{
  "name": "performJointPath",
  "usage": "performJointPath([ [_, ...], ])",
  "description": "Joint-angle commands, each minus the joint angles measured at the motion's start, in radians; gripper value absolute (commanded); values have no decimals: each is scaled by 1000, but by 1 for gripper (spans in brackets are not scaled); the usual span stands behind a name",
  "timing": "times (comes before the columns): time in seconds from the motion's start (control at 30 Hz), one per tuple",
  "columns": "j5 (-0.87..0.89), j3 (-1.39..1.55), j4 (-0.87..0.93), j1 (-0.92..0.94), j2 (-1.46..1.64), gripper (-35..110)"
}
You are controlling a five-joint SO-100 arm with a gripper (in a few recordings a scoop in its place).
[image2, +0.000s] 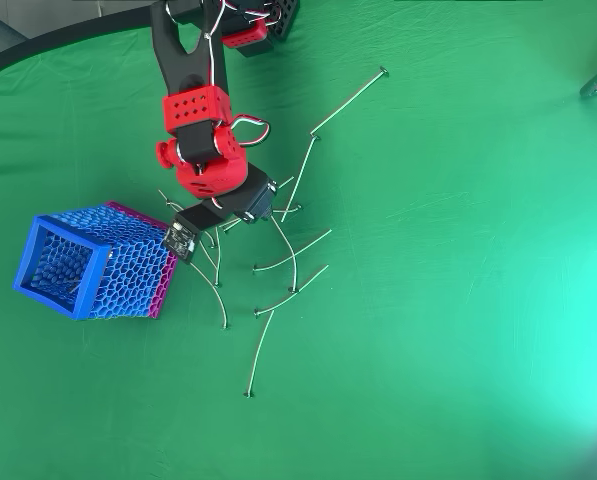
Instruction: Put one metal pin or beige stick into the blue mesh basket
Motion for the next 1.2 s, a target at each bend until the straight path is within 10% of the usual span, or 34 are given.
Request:
performJointPath([
  [0.0, -115, -9, 2, -9, -5, 1],
  [0.67, -885, -5, 34, 35, -95, 1],
  [1.17, -974, -37, 89, 23, -213, 3],
])
